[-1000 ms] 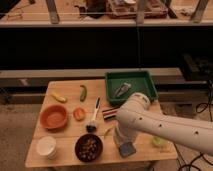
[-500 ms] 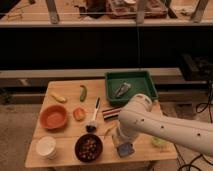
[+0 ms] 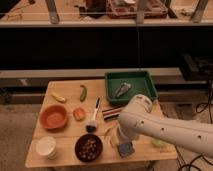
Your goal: Place sponge in metal cup
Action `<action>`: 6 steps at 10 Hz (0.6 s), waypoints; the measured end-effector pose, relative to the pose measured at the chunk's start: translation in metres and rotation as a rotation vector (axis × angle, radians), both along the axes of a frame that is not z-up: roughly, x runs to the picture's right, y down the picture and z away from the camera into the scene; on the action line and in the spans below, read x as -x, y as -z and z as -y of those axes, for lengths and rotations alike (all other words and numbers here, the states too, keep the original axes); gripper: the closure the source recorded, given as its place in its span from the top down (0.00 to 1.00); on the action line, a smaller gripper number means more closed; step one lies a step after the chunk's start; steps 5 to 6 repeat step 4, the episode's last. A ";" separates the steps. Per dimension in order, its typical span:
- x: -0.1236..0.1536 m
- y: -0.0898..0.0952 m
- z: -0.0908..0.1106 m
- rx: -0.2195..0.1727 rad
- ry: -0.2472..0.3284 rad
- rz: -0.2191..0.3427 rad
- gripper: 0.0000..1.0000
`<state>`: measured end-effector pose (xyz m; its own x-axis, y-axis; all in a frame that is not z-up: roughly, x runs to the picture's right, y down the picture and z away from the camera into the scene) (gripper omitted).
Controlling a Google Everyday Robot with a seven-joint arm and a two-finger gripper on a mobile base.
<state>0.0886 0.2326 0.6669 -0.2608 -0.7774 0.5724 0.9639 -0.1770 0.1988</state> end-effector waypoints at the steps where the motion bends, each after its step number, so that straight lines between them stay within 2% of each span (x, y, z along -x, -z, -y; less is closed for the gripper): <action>1: -0.001 0.001 0.001 -0.007 -0.003 -0.005 0.80; 3: -0.007 0.003 0.015 -0.028 -0.038 -0.022 0.80; 4: -0.011 0.002 0.021 -0.025 -0.065 -0.028 0.80; 6: -0.011 0.002 0.021 -0.025 -0.065 -0.028 0.80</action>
